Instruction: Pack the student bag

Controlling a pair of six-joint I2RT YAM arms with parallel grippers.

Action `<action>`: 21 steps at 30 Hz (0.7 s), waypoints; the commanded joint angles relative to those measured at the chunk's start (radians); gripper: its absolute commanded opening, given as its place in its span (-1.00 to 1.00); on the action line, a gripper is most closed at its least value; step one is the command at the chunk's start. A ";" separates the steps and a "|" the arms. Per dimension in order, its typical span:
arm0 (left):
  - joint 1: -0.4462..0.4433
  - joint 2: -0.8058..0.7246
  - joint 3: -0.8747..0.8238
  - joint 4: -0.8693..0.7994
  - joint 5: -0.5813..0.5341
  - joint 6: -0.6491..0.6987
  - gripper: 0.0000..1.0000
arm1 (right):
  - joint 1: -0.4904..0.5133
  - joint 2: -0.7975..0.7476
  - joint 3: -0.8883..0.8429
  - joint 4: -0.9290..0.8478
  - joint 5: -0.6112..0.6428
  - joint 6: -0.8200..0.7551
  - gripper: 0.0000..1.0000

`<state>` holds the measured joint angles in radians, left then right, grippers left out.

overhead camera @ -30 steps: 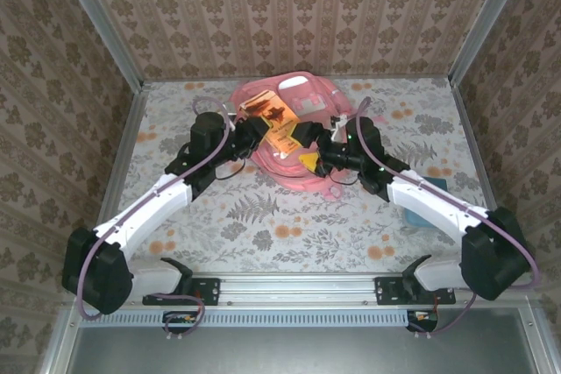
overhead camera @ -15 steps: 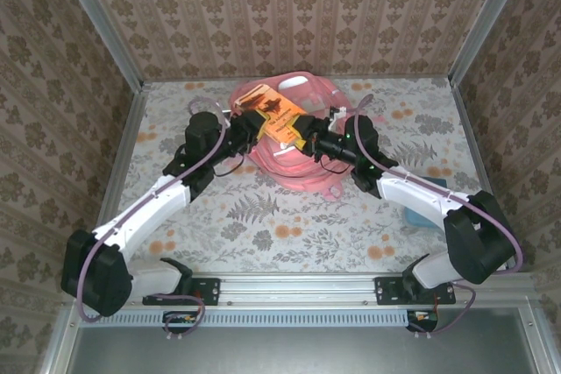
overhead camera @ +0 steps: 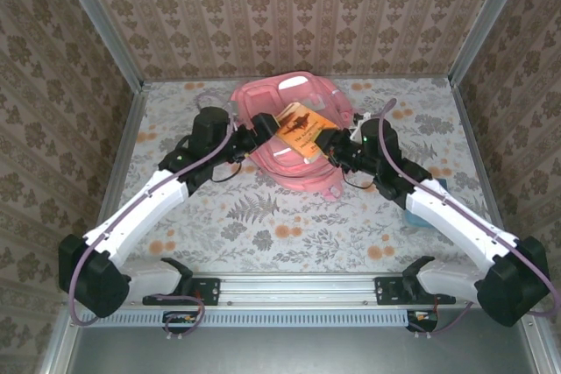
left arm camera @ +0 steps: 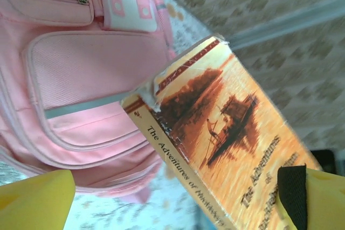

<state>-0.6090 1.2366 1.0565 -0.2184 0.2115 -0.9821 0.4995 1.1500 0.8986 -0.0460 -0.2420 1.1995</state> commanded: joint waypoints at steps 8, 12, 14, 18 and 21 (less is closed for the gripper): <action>-0.116 0.244 0.258 -0.242 -0.109 0.605 1.00 | -0.157 -0.125 0.082 -0.440 0.164 -0.291 -0.52; -0.145 0.365 0.338 -0.251 -0.101 0.772 1.00 | -0.238 -0.135 0.069 -0.472 0.166 -0.330 -0.50; -0.152 0.427 0.379 -0.262 -0.100 0.835 0.99 | -0.264 -0.134 0.063 -0.479 0.169 -0.345 -0.49; -0.161 0.587 0.509 -0.348 -0.126 0.941 0.85 | -0.307 -0.127 0.055 -0.483 0.175 -0.374 -0.48; -0.165 0.693 0.607 -0.431 -0.137 1.045 0.73 | -0.339 -0.113 0.052 -0.482 0.157 -0.392 -0.48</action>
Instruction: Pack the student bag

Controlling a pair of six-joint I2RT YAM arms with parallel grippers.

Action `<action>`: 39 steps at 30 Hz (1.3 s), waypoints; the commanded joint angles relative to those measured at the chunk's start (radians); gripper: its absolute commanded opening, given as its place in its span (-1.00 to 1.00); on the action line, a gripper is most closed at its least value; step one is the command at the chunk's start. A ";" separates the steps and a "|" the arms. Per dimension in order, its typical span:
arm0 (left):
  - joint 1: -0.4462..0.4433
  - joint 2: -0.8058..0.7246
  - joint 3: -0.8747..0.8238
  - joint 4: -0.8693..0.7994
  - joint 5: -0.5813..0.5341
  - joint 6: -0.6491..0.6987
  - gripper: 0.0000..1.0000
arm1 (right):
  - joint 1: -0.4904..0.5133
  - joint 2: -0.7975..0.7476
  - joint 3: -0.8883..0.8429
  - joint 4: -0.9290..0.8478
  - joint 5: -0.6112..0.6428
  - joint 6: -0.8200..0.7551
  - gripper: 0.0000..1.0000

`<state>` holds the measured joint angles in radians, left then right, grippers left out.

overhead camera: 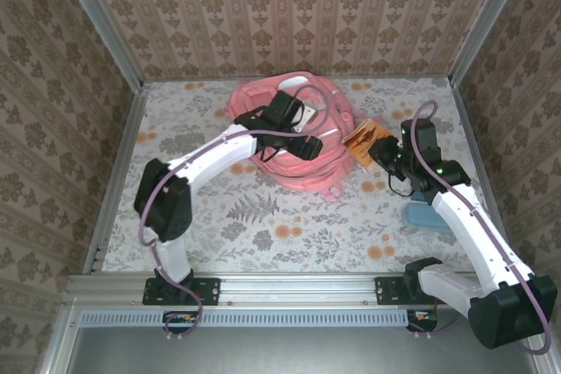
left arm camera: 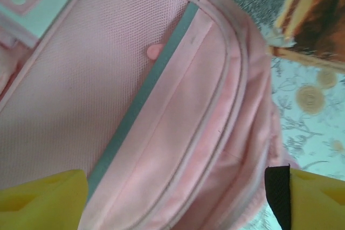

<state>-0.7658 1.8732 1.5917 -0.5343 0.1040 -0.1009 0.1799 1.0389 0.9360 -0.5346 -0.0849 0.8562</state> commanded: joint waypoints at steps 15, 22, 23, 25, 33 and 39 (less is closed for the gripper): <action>-0.010 0.304 0.232 -0.163 -0.037 0.300 0.30 | -0.118 0.062 -0.016 0.056 -0.081 -0.088 -0.45; -0.012 0.314 0.251 -0.165 -0.052 0.294 0.01 | -0.122 0.069 -0.021 0.065 -0.099 -0.076 -0.48; -0.010 0.313 0.251 -0.164 -0.052 0.293 -0.05 | -0.122 0.066 -0.024 0.065 -0.099 -0.074 -0.51; -0.011 0.311 0.254 -0.164 -0.053 0.291 -0.19 | -0.122 0.066 -0.026 0.065 -0.106 -0.071 -0.66; -0.012 0.272 0.252 -0.165 -0.045 0.308 -0.65 | -0.123 0.020 -0.004 0.004 -0.037 -0.068 -0.78; -0.012 0.207 0.230 -0.146 -0.012 0.318 -0.97 | -0.123 -0.033 0.026 -0.084 0.005 -0.077 -0.77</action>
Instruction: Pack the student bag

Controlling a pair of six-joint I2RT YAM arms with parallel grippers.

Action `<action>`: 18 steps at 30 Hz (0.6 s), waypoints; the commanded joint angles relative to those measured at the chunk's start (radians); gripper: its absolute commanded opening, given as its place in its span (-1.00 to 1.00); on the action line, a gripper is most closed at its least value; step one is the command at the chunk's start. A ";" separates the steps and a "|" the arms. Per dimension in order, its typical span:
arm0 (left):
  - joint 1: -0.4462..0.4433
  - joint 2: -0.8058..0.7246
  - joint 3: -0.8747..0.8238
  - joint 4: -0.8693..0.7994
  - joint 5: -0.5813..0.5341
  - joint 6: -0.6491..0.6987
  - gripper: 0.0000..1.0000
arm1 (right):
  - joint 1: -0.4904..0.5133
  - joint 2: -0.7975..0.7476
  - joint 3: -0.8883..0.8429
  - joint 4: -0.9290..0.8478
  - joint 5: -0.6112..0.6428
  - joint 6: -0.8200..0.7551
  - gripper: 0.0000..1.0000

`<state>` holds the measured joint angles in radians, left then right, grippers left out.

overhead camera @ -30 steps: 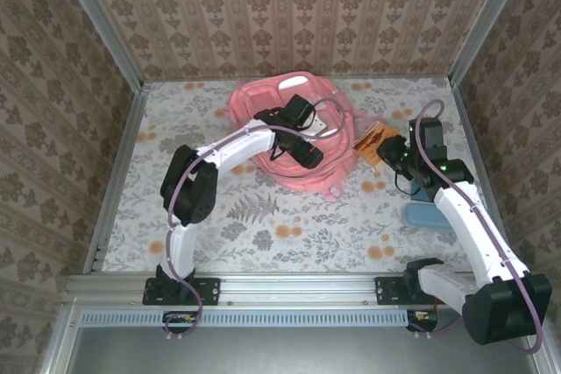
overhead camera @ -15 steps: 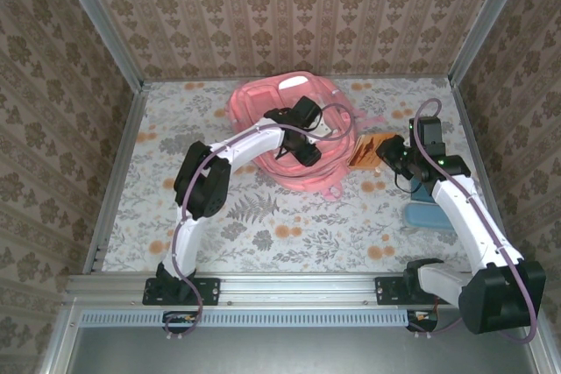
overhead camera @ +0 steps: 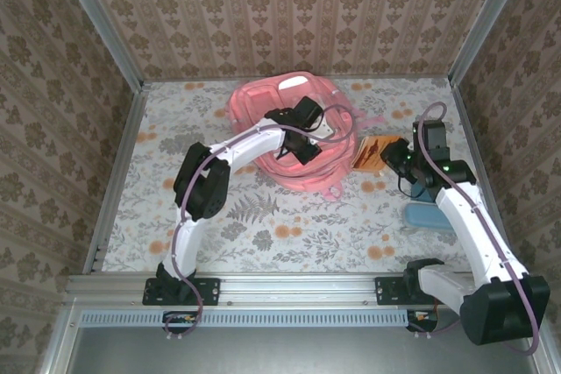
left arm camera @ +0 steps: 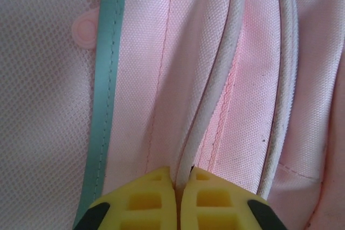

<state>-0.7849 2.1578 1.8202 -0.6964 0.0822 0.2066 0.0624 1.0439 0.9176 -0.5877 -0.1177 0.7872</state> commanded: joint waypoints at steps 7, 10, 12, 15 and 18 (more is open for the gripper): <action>0.006 -0.191 -0.067 0.089 -0.006 -0.015 -1.00 | -0.007 -0.112 0.062 -0.069 0.031 -0.006 -0.77; 0.006 -0.235 -0.084 0.118 -0.045 -0.035 -1.00 | -0.007 -0.144 0.063 -0.055 -0.006 -0.009 -0.77; 0.004 -0.270 -0.089 0.142 -0.091 -0.054 -1.00 | -0.007 -0.165 0.060 -0.037 -0.043 -0.007 -0.77; 0.006 -0.313 -0.097 0.189 -0.173 -0.081 -1.00 | -0.007 -0.188 0.052 -0.010 -0.097 0.004 -0.77; 0.007 -0.347 -0.105 0.243 -0.241 -0.113 -1.00 | -0.007 -0.206 0.024 0.043 -0.163 0.040 -0.77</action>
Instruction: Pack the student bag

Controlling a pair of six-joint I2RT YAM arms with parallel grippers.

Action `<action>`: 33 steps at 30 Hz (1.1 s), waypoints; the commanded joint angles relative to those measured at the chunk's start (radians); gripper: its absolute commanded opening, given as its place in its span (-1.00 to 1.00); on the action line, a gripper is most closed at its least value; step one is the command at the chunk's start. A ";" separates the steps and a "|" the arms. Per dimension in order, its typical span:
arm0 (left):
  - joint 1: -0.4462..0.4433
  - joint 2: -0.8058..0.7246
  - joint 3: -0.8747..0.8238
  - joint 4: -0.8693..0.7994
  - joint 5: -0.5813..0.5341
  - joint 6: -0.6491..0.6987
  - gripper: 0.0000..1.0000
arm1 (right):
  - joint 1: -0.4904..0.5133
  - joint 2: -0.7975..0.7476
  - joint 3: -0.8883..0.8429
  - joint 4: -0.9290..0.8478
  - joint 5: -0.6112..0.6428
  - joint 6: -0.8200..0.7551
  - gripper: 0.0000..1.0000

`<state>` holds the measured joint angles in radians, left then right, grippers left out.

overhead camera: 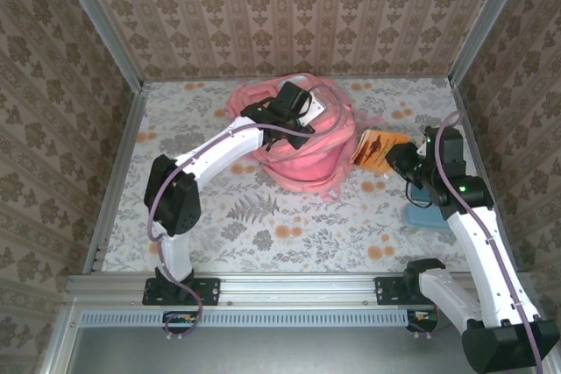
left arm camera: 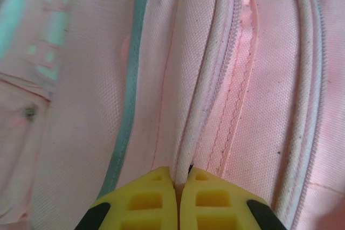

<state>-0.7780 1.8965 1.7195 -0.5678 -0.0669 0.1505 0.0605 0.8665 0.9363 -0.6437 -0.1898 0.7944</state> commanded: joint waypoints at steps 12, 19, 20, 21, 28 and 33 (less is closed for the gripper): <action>-0.001 -0.137 -0.018 0.265 -0.081 -0.188 -1.00 | 0.041 0.094 -0.182 0.492 -0.254 0.321 -0.78; -0.001 -0.128 0.005 0.280 -0.053 -0.230 -1.00 | 0.127 0.256 -0.213 0.783 -0.181 0.450 -0.78; 0.000 -0.128 0.006 0.281 -0.050 -0.230 -1.00 | 0.141 0.284 -0.207 0.816 -0.166 0.460 -0.79; -0.001 -0.128 0.009 0.279 -0.049 -0.232 -1.00 | 0.157 0.320 -0.199 0.861 -0.148 0.470 -0.78; -0.001 -0.133 0.009 0.275 -0.057 -0.252 -1.00 | 0.239 0.595 -0.143 1.152 0.023 0.485 -0.77; 0.005 -0.131 0.009 0.274 -0.053 -0.269 -1.00 | 0.258 0.819 -0.067 1.362 0.059 0.485 -0.74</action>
<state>-0.7780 1.8324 1.6821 -0.4133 -0.1265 -0.0753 0.3096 1.6169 0.8066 0.4782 -0.1940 1.2633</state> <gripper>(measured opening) 0.051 0.208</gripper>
